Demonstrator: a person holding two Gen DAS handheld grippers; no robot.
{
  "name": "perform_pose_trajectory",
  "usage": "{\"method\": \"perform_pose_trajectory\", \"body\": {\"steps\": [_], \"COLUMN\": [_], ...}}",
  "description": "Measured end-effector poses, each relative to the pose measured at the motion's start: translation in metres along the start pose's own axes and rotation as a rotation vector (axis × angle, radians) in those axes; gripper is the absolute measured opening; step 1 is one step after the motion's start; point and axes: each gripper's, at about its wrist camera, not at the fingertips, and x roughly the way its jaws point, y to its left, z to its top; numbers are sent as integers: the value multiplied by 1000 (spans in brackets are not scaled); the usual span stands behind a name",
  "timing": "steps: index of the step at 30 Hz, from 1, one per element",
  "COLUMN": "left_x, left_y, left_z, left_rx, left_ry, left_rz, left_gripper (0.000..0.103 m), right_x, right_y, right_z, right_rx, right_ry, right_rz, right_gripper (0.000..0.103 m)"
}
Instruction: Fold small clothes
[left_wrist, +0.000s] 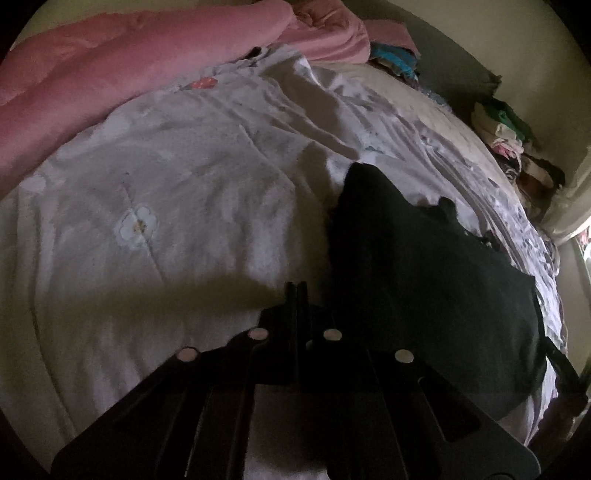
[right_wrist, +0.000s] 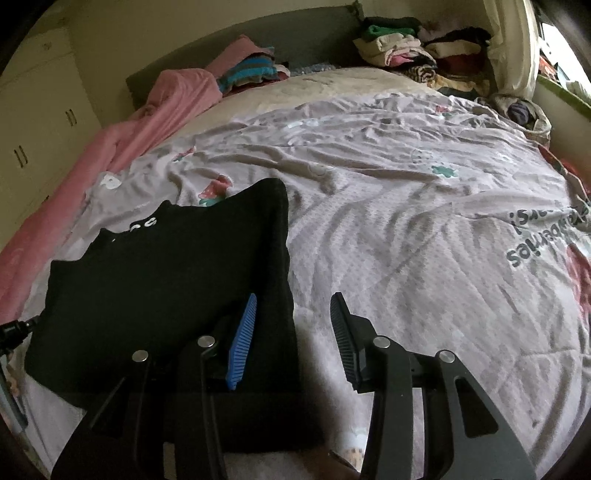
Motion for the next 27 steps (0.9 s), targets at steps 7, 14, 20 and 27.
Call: {"method": "perform_pose_trajectory", "body": {"steps": [7,14,20,27], "left_x": [-28,-46,-59,-70], "left_y": [-18,-40,-51,-57], "left_z": [-21,-45,-60,-73], "left_rx": [63,141,174,190], "left_ry": [-58,-83,-101,-111], "left_rz": [3,17,8,-1], "left_gripper": [17,34,47,66], "right_x": [-20,-47,-68,-90], "right_y": [4,12,19,24], "right_z": [-14,-30,-38,-43], "right_rx": [-43,-89,-108,-122], "right_ry": [-9,-38,-72,-115], "right_rz": [-18,-23,-16,-12], "right_gripper": [40,56,73,93]}}
